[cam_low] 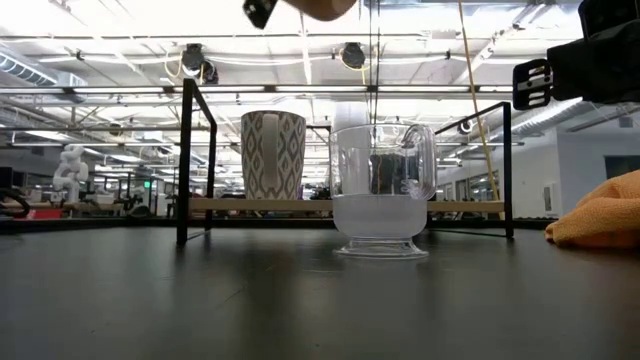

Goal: Stack small to large cups/mugs on shelf
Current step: Put the orange mug on the shelf

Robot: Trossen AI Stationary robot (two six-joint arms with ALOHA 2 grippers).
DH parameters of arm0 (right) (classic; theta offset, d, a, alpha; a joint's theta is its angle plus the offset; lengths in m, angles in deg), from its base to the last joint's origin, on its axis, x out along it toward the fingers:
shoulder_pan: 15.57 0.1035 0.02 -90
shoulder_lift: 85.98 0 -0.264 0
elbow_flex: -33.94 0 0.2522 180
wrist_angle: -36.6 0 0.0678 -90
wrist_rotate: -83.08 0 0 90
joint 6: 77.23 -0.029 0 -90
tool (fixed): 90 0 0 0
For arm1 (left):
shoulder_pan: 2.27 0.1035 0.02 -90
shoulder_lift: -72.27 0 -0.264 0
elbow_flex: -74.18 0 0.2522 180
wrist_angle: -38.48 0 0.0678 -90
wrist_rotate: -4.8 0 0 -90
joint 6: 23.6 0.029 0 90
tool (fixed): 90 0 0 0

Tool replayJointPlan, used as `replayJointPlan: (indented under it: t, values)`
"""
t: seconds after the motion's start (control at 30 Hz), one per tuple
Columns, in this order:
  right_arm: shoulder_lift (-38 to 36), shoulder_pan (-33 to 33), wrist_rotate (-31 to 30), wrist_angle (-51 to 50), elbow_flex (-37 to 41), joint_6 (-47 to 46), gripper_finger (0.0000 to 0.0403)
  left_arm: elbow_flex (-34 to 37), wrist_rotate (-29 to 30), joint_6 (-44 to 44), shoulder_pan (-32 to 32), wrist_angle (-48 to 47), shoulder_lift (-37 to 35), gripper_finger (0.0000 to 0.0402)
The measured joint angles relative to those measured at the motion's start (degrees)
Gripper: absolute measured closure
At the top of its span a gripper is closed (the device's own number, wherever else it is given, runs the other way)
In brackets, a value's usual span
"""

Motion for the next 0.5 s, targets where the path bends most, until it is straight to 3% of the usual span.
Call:
replayJointPlan:
  t: [0.5]
  values:
    - [1.98,-0.01,0.02,-0.40,0.00,0.28,0.0403,-23.38,-6.59,5.31,9.72,-15.82,15.63,0.0398]
